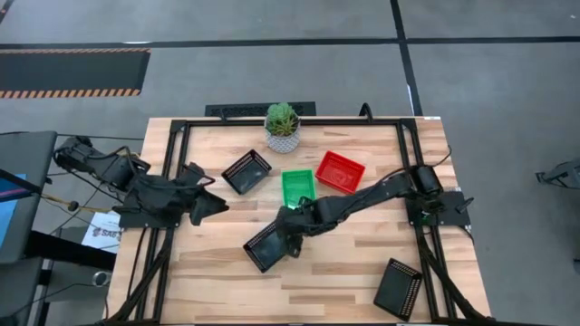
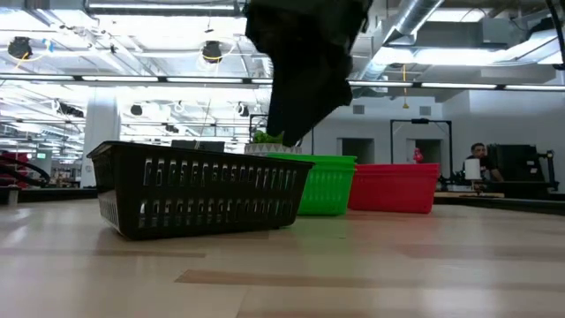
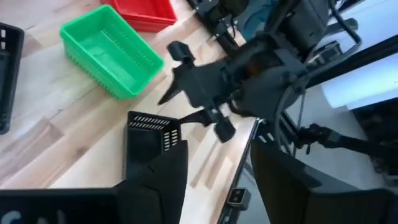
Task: Stack baskets by color
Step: Stack the middle black bin on the top black bin
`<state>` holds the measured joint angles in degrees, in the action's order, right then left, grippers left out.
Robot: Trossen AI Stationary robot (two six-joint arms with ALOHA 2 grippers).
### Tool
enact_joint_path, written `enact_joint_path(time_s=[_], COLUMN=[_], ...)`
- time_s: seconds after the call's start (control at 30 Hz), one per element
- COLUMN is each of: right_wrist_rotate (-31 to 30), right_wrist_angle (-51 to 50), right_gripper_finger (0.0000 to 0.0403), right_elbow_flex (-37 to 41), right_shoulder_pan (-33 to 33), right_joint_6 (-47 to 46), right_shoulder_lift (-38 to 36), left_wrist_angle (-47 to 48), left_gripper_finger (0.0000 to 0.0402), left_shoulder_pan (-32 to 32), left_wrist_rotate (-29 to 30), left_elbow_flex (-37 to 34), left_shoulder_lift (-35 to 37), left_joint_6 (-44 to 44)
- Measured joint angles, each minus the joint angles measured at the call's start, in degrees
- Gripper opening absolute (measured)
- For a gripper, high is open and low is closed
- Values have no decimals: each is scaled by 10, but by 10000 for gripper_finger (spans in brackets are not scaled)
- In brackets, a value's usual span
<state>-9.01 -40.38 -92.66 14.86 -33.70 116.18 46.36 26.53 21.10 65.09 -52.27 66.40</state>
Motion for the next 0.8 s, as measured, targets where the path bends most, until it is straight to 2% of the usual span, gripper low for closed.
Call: enact_joint_path(time_s=[0.17,0.37,0.57,0.8], right_wrist_rotate=[31,-13,-9,5], right_wrist_angle=[-2,-16,-28,-143], right_gripper_finger=[224,221,218,218], right_elbow_flex=[2,2,2,2], right_shoulder_pan=[10,28,27,37], right_joint_6=[-31,-91,-120,-149], right_shoulder_lift=[1,2,43,39], left_wrist_angle=[18,37,49,57], left_gripper_finger=[162,162,162,162], left_shoulder_pan=[7,9,9,9], left_wrist_rotate=[4,4,6,-3], left_elbow_flex=[0,0,0,0], left_shoulder_lift=[-1,-3,-3,-3], left_joint_6=[4,5,3,4])
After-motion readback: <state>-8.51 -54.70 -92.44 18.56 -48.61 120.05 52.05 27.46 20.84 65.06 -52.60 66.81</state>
